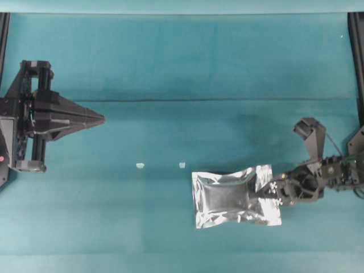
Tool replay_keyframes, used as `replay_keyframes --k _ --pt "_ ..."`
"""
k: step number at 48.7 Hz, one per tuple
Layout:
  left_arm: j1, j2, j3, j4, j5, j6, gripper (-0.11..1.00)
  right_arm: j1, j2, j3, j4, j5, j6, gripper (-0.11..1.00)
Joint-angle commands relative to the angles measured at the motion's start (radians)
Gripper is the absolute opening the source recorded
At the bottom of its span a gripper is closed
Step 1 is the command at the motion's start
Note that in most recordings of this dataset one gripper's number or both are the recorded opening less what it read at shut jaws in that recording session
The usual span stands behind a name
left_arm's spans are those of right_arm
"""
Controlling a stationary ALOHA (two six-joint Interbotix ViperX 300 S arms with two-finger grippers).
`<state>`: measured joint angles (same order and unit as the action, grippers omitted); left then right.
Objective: Hand over the silver zip bag and make it stand upright.
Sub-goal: 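Lift the bag with the right gripper and swing it toward center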
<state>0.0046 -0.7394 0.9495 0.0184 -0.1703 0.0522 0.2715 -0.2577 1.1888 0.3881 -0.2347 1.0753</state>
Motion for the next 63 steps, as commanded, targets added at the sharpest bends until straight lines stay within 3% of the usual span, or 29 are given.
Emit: replay_keyframes --k 1,17,27,42,63 --pt "0.005 -0.002 -0.011 0.003 -0.005 -0.002 -0.01 -0.035 -0.072 -0.037 -0.008 0.098 -0.08 0.01" --pt "0.017 -0.002 -0.009 0.003 -0.005 0.0 -0.01 -0.181 -0.282 -0.186 -0.04 0.589 -0.367 0.01" --pt "0.017 -0.002 -0.009 0.003 -0.005 0.0 -0.01 -0.221 -0.313 -0.273 -0.04 0.773 -0.474 0.01" --pt "0.017 -0.002 -0.005 0.003 -0.005 -0.003 -0.01 -0.225 -0.258 -0.4 -0.061 0.89 -0.592 0.01" --pt "0.017 -0.014 0.0 0.003 0.028 -0.015 -0.01 -0.224 -0.012 -0.719 -0.146 1.253 -0.738 0.01"
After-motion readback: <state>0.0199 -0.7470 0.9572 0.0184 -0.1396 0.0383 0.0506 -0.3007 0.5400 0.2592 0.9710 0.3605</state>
